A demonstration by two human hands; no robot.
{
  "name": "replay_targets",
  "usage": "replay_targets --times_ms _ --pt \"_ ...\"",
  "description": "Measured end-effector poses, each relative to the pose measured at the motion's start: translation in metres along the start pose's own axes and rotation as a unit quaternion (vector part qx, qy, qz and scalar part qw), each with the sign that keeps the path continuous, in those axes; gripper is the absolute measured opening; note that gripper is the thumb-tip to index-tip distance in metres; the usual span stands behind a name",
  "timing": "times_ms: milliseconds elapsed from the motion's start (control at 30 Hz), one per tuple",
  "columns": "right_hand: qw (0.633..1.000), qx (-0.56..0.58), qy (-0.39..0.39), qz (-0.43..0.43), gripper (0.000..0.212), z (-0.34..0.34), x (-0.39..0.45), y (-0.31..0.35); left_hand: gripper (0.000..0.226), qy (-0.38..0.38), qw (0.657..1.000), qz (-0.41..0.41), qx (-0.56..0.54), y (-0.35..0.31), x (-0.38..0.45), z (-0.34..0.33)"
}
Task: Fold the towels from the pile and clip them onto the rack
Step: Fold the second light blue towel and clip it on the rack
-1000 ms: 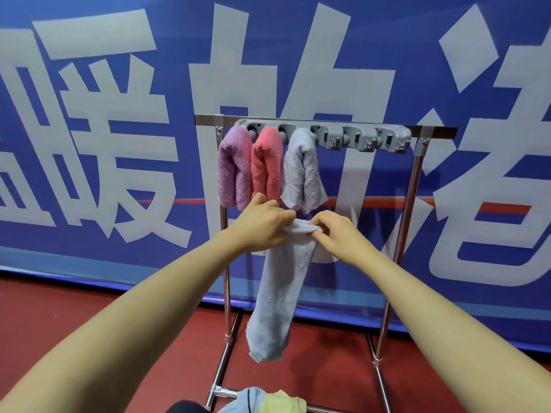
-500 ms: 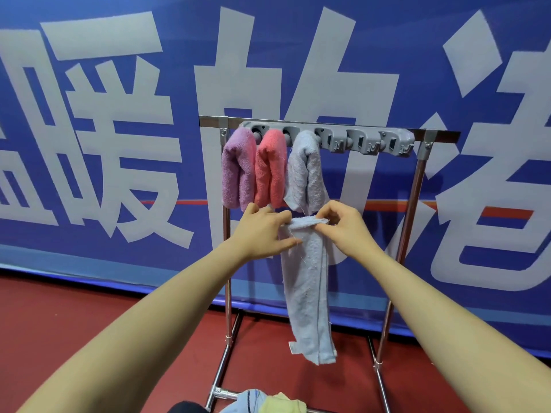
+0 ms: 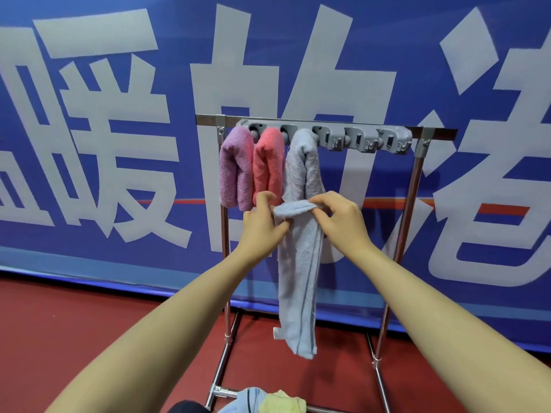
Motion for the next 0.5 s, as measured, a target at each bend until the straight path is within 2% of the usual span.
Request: replay_targets --times_ms 133,200,333,433,500 --pt "0.994 0.090 -0.056 -0.030 0.013 0.009 0.012 0.012 0.054 0.063 0.989 0.109 -0.075 0.011 -0.007 -0.005" --pt "0.987 0.131 -0.079 -0.051 0.013 0.015 0.017 0.016 0.050 0.097 0.984 0.133 -0.068 0.017 -0.009 -0.011" --pt "0.970 0.198 -0.103 -0.096 0.013 0.029 0.022 0.018 0.044 0.117 0.975 0.162 -0.094 0.024 -0.007 -0.031" --pt "0.972 0.172 -0.116 -0.107 0.013 0.038 0.019 0.008 0.035 0.092 0.983 0.142 -0.074 0.018 -0.006 -0.038" --pt "0.981 0.088 -0.115 -0.129 0.008 0.041 0.014 -0.008 0.022 0.069 0.990 0.112 -0.041 0.013 -0.004 -0.037"
Point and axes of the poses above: each hand's wrist, its own x-axis towards the middle knuckle, its own z-axis out of the back of the hand, y = z × x, the point moved 1 cm from there along x, towards the middle knuckle, and after that the axes turned 5 degrees about -z, right-handed, at the moved point
